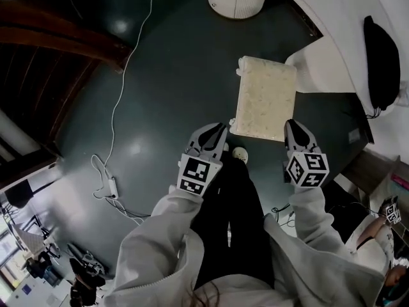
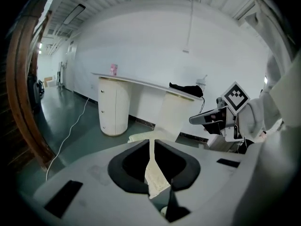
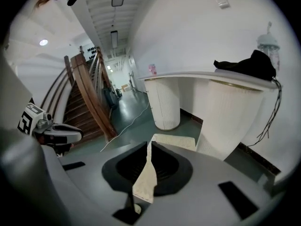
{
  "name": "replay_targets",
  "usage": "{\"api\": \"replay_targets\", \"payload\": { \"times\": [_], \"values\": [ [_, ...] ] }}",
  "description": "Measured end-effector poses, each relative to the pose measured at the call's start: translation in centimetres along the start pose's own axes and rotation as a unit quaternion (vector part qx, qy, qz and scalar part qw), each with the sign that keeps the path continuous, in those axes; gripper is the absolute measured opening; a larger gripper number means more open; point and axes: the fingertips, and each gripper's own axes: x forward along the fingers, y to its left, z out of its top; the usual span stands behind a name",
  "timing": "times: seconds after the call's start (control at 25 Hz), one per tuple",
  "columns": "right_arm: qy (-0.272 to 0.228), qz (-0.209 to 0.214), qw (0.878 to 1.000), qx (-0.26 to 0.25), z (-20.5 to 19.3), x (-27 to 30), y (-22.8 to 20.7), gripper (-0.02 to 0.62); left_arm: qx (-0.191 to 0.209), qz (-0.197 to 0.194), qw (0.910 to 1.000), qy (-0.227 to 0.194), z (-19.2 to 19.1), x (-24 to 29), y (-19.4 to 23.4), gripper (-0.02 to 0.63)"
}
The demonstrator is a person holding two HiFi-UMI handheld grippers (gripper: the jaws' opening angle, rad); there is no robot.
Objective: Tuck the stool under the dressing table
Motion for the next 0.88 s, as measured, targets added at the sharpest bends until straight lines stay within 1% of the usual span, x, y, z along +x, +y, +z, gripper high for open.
{"api": "replay_targets", "payload": {
  "times": [0.12,0.24,0.28,0.32,0.36,0.48,0.64,0.72,0.88],
  "values": [
    [0.007,-0.006,1.0,-0.001,-1.5,1.5,-0.9,0.091,-0.009,-0.008,0.9998,0.017,-2.2,1.4,0.2,0.021],
    [0.004,-0.012,1.0,0.005,-2.7,2.9,-1.7,0.101,-0.015,-0.013,0.9994,0.028,-4.0,3.1,0.9,0.035],
    [0.004,-0.013,1.0,0.008,-3.1,3.3,-1.9,0.105,-0.02,-0.016,0.9992,0.031,-4.6,3.6,1.1,0.055],
    [0.005,-0.014,1.0,0.011,-3.7,3.6,-2.2,0.115,-0.025,-0.018,0.9989,0.035,-5.2,4.2,1.2,0.09],
    [0.009,-0.014,1.0,0.013,-4.3,4.0,-2.4,0.129,-0.03,-0.021,0.9986,0.039,-5.9,4.8,1.3,0.112],
    [0.027,-0.015,0.999,0.019,-6.6,4.9,-3.2,0.174,-0.038,-0.03,0.9972,0.057,-7.9,6.6,1.2,0.13],
    [0.05,-0.012,0.998,0.027,-9.4,5.9,-4.3,0.247,-0.047,-0.051,0.9934,0.091,-11.2,8.6,0.6,0.197],
    [0.063,-0.01,0.998,0.02,-10.8,6.2,-4.7,0.29,-0.05,-0.059,0.9911,0.108,-12.9,9.4,0.3,0.225],
    [0.096,-0.007,0.995,-0.017,-14.1,6.5,-5.5,0.343,-0.054,-0.067,0.9876,0.131,-15.9,10.7,-0.5,0.236]
  ]
}}
